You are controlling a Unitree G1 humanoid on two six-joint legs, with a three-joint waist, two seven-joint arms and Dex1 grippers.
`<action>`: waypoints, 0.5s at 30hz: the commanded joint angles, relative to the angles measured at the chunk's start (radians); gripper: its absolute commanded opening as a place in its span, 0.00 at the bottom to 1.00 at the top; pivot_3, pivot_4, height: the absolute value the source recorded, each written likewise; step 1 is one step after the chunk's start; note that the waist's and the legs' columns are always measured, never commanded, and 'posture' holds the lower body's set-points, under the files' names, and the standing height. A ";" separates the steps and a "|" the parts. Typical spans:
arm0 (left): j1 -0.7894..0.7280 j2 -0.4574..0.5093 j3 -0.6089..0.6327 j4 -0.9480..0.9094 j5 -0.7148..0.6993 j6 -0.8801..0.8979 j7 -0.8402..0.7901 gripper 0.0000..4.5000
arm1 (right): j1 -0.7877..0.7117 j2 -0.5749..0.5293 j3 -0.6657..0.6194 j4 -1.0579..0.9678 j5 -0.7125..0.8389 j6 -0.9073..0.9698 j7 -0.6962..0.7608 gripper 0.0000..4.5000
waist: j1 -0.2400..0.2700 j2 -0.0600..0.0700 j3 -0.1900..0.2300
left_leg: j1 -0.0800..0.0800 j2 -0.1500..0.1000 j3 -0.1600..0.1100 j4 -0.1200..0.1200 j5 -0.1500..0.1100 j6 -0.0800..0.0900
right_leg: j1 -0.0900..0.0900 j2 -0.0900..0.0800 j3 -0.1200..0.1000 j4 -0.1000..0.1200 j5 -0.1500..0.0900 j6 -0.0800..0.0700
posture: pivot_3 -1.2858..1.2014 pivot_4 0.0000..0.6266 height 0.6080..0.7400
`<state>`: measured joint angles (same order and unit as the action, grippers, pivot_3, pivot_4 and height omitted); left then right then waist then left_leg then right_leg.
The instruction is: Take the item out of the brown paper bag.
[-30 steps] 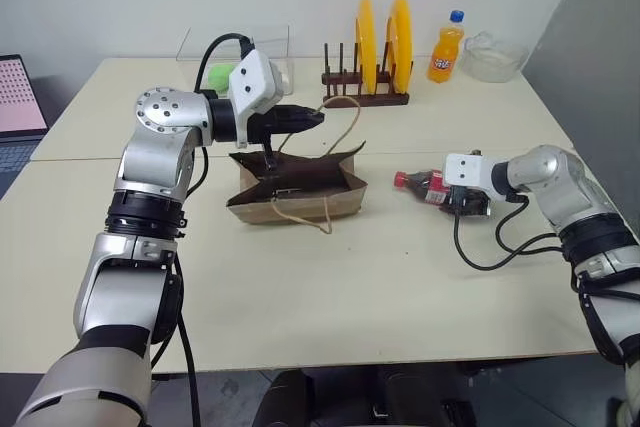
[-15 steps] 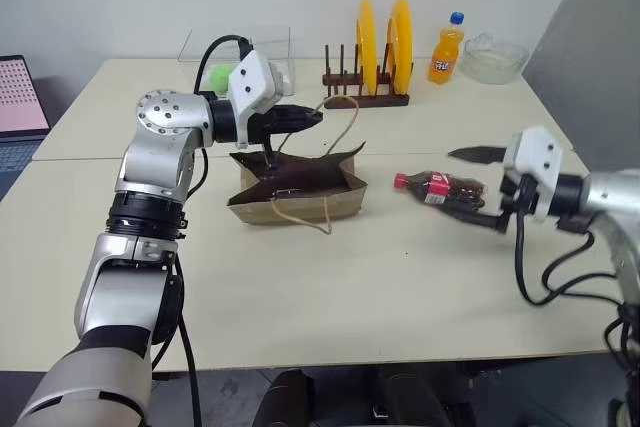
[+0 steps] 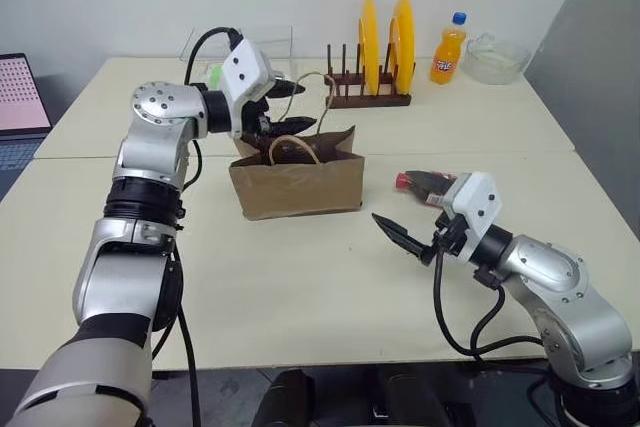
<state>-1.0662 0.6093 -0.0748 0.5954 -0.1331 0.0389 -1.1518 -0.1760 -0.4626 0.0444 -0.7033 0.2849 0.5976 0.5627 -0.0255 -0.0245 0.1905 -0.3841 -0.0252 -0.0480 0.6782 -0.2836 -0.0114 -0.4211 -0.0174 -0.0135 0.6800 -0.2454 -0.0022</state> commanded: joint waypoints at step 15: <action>0.678 0.013 0.536 -0.978 -0.228 0.572 0.526 0.99 | -0.080 0.055 -0.006 0.033 0.039 -0.148 -0.018 1.00 | -0.001 0.000 -0.001 | 0.002 0.000 0.000 0.000 0.000 0.000 | 0.002 -0.001 0.001 -0.001 0.000 0.000 | 0.52 0.24 1.00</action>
<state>-0.4447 0.6665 0.3895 -0.2711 -0.3543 0.5562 -0.7544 -0.2404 -0.4155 0.0591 -0.6597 0.3182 0.4874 0.5608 -0.0267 -0.0247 0.1896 -0.3820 -0.0248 -0.0477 0.6777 -0.2837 -0.0114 -0.4195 -0.0182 -0.0119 0.6786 -0.2455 -0.0022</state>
